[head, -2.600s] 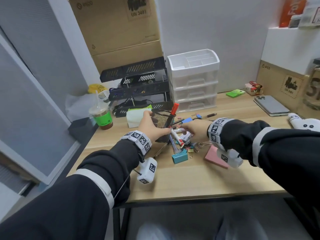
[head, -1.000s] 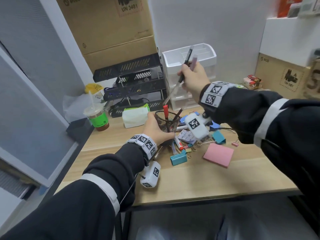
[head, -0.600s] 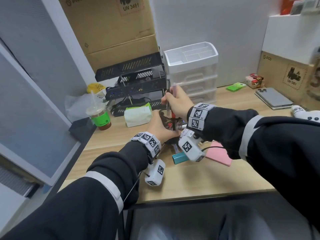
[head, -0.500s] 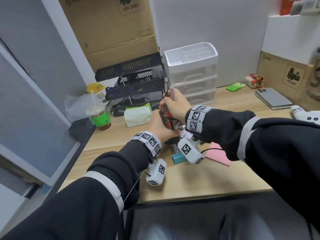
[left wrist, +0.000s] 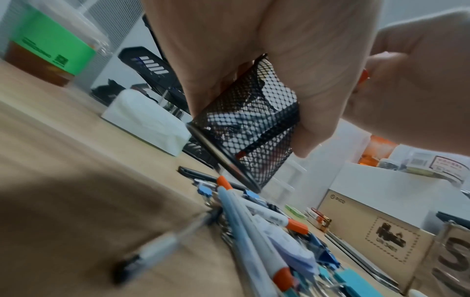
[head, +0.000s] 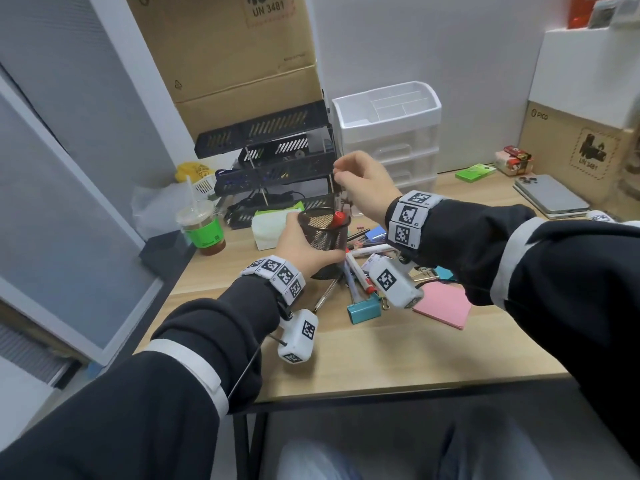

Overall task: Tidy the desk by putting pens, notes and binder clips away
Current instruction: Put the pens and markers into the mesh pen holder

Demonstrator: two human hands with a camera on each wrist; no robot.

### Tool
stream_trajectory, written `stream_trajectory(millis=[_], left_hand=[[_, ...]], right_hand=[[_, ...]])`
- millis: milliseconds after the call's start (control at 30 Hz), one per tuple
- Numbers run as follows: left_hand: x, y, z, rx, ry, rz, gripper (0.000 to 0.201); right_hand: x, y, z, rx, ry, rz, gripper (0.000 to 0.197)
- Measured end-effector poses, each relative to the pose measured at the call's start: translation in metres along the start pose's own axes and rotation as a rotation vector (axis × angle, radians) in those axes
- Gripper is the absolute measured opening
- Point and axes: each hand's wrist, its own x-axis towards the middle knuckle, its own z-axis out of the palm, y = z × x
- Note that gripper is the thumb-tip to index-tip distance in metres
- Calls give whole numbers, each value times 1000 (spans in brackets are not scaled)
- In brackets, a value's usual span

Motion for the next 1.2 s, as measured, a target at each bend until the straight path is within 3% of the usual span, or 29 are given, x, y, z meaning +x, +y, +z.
stream_trajectory(millis=[67,133,233,367,433,500,733,900,967,1067,1133,1200], left_hand=[[-1,-6,-12,5,27,-13,85],[-2,-14,-25,18,65,-19,88],[-6,-27,-40,26,116,-26,86],[-12,-39,-52,59,143,-47,80],[-13,-44,-55,67,143,-50,77],[-14,-44,-58,73,142,-47,75],[-15,-49,-57,33,131,-58,78],[-13,-49,-56,21,152,-36,75],[-11,-51,-56,18,166,-43,77],[-11,-57,-53,-9,156,-64,84],[-10,-61,-51,-19,145,-74,88],[-11,-63,-49,-17,131,-92,91]], right_hand=[[4,2,-1,-29,137,-11,20],[4,10,-1,-130,143,56,16],[-8,26,8,-446,-247,120,14],[-45,34,38,-973,-824,-107,28],[-55,40,53,-1122,-995,-176,32],[-54,47,61,-1176,-1050,-170,32],[-47,50,63,-1229,-1040,-355,43],[-38,39,49,-961,-689,-416,20],[-34,32,43,-829,-529,-382,9],[-25,23,36,-700,-327,-222,27],[-20,24,31,-681,-295,-52,30],[-21,31,30,-784,-373,75,29]])
